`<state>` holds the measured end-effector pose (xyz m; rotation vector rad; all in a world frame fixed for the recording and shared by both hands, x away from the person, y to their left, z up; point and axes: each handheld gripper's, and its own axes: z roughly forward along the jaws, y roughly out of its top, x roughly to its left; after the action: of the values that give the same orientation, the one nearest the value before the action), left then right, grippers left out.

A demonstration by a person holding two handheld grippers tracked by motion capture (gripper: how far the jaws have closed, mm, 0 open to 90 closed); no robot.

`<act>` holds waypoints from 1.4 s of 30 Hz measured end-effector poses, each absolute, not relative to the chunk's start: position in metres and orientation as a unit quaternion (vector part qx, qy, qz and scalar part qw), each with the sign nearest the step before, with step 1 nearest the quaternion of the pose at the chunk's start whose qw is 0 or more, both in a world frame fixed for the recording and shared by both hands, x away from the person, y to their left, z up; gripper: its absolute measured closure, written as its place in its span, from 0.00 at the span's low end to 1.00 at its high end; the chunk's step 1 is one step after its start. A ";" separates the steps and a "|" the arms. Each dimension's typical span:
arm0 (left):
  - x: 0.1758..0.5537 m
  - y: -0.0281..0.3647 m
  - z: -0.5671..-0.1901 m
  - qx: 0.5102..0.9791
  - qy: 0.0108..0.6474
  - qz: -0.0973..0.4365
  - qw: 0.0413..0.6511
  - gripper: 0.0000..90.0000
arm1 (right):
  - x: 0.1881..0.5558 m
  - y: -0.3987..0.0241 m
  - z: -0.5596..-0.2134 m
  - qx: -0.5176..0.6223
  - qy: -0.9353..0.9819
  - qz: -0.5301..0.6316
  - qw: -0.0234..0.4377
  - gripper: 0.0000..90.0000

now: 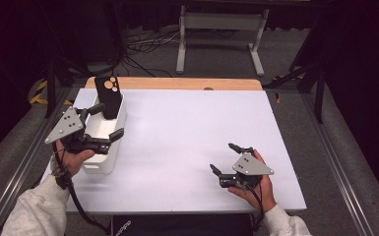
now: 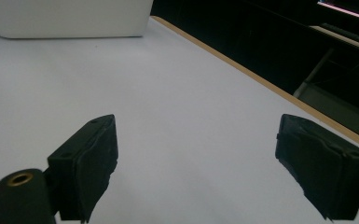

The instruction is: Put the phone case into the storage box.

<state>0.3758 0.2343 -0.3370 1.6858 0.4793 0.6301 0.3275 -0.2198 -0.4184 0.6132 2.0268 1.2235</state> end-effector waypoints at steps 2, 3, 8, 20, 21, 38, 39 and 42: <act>0.373 0.232 -0.337 0.727 0.202 0.274 0.596 0.06 | 0.327 -0.220 -0.418 0.234 0.780 0.470 0.341 0.15; 0.373 0.232 -0.337 0.727 0.202 0.274 0.596 0.06 | 0.327 -0.219 -0.418 0.234 0.780 0.470 0.341 0.15; 0.367 0.226 -0.338 0.730 0.194 0.269 0.598 0.05 | 0.327 -0.219 -0.419 0.234 0.781 0.467 0.343 0.15; 0.359 0.213 -0.344 0.733 0.185 0.264 0.599 0.06 | 0.326 -0.220 -0.416 0.233 0.779 0.469 0.344 0.15; 0.358 0.212 -0.345 0.733 0.185 0.264 0.599 0.06 | 0.326 -0.221 -0.416 0.233 0.779 0.470 0.344 0.15; 0.349 0.197 -0.355 0.746 0.168 0.260 0.590 0.06 | 0.324 -0.225 -0.412 0.236 0.774 0.473 0.349 0.15; 0.348 0.196 -0.356 0.745 0.168 0.260 0.591 0.06 | 0.324 -0.225 -0.412 0.235 0.774 0.473 0.349 0.15; 0.346 0.194 -0.359 0.748 0.168 0.260 0.587 0.06 | 0.323 -0.225 -0.412 0.236 0.774 0.473 0.349 0.15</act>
<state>0.3461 0.1939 -0.3594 1.7436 0.3917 0.6048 0.3232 -0.2254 -0.4118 0.6109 2.0064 1.2263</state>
